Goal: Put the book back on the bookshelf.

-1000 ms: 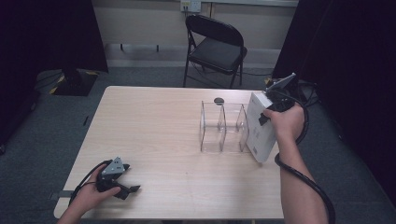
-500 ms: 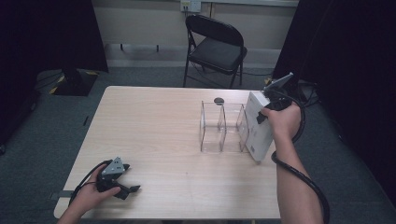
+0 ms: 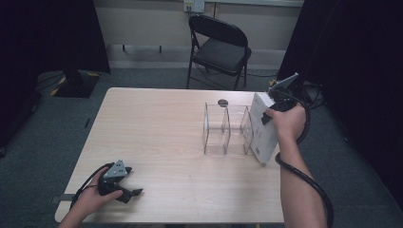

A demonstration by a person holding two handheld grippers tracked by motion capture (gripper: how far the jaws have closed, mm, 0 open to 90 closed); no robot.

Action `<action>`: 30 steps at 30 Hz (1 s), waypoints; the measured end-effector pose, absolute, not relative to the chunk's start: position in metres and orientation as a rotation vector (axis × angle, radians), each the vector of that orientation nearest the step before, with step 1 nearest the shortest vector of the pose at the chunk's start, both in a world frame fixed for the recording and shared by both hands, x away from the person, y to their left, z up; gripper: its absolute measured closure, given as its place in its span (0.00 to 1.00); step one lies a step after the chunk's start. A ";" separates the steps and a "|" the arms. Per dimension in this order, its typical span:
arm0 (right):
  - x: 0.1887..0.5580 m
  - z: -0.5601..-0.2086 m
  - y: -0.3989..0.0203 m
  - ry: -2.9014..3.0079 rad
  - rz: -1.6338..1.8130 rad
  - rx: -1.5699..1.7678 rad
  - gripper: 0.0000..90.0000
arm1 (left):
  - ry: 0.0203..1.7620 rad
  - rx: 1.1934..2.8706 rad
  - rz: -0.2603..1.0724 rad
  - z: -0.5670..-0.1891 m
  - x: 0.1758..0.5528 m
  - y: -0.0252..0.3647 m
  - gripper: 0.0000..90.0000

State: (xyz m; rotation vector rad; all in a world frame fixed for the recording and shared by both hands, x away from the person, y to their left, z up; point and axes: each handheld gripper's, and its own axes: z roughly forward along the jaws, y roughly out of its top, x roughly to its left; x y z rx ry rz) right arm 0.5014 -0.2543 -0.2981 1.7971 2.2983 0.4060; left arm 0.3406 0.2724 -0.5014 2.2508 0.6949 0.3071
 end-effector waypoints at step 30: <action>0.519 -0.302 -0.245 2.243 0.440 1.796 0.58 | 0.693 2.251 0.305 -0.501 0.341 0.272 0.06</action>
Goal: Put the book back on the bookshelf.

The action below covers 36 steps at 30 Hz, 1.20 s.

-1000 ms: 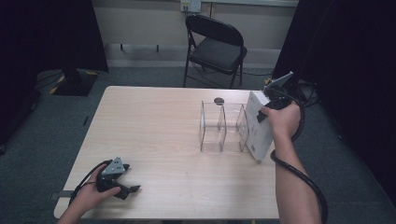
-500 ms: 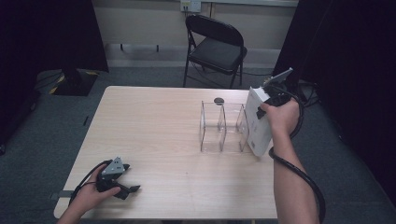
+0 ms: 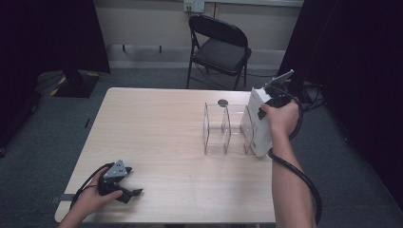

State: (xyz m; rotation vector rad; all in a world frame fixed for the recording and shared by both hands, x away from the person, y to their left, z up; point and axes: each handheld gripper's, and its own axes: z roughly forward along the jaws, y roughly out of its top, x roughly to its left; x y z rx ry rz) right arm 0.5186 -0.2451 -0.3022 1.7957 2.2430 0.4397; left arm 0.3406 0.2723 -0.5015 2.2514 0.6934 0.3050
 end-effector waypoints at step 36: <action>0.496 -0.314 -0.250 2.240 0.456 1.865 0.37 | 0.693 2.259 0.299 -0.502 0.341 0.271 0.04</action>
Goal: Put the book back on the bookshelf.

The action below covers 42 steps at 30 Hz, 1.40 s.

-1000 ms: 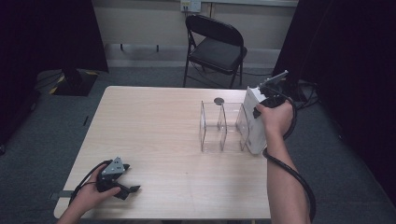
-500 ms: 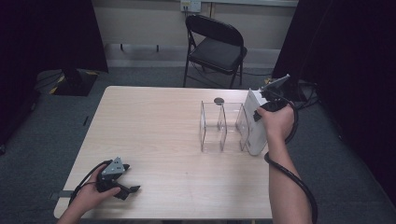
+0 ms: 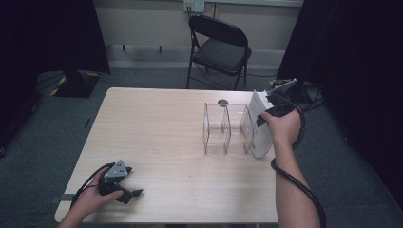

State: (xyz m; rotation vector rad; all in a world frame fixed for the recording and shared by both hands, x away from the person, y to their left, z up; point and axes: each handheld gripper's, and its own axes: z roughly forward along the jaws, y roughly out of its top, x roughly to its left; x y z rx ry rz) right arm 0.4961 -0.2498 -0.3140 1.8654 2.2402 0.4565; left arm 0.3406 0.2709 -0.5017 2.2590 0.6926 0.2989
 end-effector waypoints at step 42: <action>0.447 -0.323 -0.268 2.242 0.482 1.851 0.19 | 0.696 2.250 0.303 -0.502 0.340 0.271 0.03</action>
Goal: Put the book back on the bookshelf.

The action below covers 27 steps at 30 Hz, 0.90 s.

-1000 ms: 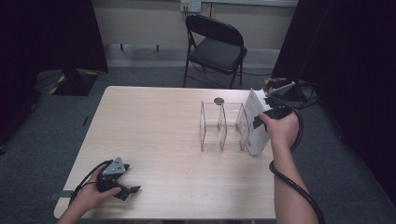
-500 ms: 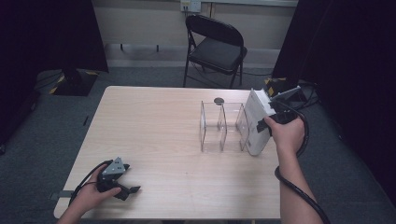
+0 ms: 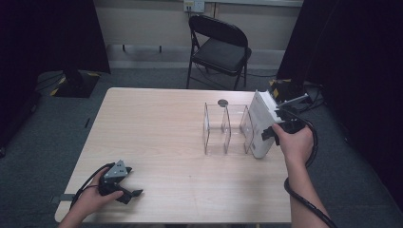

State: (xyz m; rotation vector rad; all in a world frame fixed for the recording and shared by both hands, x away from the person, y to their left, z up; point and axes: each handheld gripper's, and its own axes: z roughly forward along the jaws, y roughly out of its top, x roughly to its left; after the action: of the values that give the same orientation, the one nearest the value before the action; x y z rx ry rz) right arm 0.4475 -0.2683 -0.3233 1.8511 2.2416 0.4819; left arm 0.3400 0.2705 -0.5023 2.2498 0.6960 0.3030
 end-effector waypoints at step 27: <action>0.420 -0.337 -0.257 2.311 0.526 1.769 0.17 | 0.691 2.249 0.301 -0.503 0.340 0.271 0.03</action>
State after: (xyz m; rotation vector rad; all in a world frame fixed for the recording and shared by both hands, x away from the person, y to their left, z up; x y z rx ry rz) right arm 0.4196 -0.2569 -0.3366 1.7686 2.3110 0.5260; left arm 0.3403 0.2705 -0.5026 2.2487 0.6914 0.3009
